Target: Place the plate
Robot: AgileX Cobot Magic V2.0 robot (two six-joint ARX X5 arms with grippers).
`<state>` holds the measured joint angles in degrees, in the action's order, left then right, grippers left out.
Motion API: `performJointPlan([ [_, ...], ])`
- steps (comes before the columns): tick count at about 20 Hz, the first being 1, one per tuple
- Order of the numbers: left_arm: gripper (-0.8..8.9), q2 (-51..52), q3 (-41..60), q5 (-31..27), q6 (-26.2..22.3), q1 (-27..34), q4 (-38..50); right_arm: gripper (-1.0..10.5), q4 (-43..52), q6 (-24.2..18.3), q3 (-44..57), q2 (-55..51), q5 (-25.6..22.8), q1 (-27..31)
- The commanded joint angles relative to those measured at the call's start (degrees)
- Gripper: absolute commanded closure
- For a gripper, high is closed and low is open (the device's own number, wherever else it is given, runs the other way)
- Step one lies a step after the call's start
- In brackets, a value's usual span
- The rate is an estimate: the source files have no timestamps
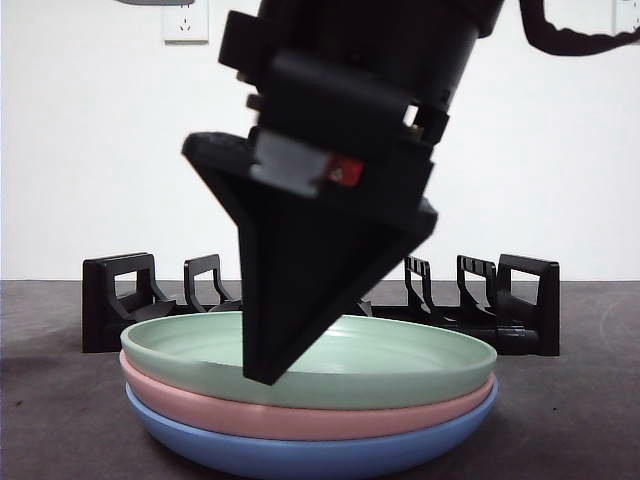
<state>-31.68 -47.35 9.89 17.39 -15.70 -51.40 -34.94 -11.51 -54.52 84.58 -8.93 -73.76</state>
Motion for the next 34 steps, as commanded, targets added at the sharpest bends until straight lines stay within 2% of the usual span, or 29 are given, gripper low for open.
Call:
performJointPlan([
  [1,4.39,-0.1,-1.2,0.0,0.0,0.0,0.4,7.7,-2.2,3.9,-2.6,-0.7,0.1,-0.8],
  [3,4.39,-0.1,-1.2,0.0,0.0,0.0,0.4,7.6,-2.8,4.5,-3.4,-4.0,-0.7,-0.8],
  [4,4.39,-0.1,-1.2,0.0,0.0,0.0,0.4,7.6,-3.0,4.6,-3.4,-6.5,-2.7,-0.2],
  [7,4.39,-0.1,-1.2,0.0,-0.1,0.0,0.5,7.6,-4.6,4.6,-2.8,-12.7,-5.3,5.1],
  [12,4.39,-0.1,-1.2,0.0,-0.7,0.0,2.5,7.6,-8.5,4.6,0.5,-22.9,-5.6,22.9],
  [14,4.39,-0.1,-1.2,0.0,-0.6,-0.1,3.7,7.6,-7.9,3.0,2.0,-26.9,-5.2,30.6],
  [18,4.4,-0.1,-1.2,0.0,-1.5,0.0,4.7,7.6,-7.0,1.3,2.1,-30.8,-3.6,44.0],
  [20,4.4,-0.1,-1.2,0.0,-1.5,-0.1,4.6,7.6,-7.1,1.4,2.1,-31.0,-2.3,48.6],
  [21,4.42,-0.1,-1.2,0.0,-1.5,-0.1,4.7,7.4,-7.2,1.7,2.1,-31.0,-1.9,49.7],
  [22,5.38,-0.1,-1.2,0.0,-1.5,-0.1,4.7,8.1,-7.4,1.8,2.1,-31.0,-0.9,50.2],
  [23,8.49,-0.1,-1.2,0.2,-1.7,-0.1,4.4,9.4,-6.7,1.9,2.1,-31.1,-0.8,50.3],
  [25,8.06,-0.1,-1.2,0.2,-2.1,-0.1,5.7,9.2,-4.1,2.1,2.1,-31.0,0.3,50.4],
  [34,8.06,0.4,-1.0,0.2,-2.2,-0.1,6.4,9.2,-3.9,2.1,2.1,-31.6,-0.1,50.3],
])
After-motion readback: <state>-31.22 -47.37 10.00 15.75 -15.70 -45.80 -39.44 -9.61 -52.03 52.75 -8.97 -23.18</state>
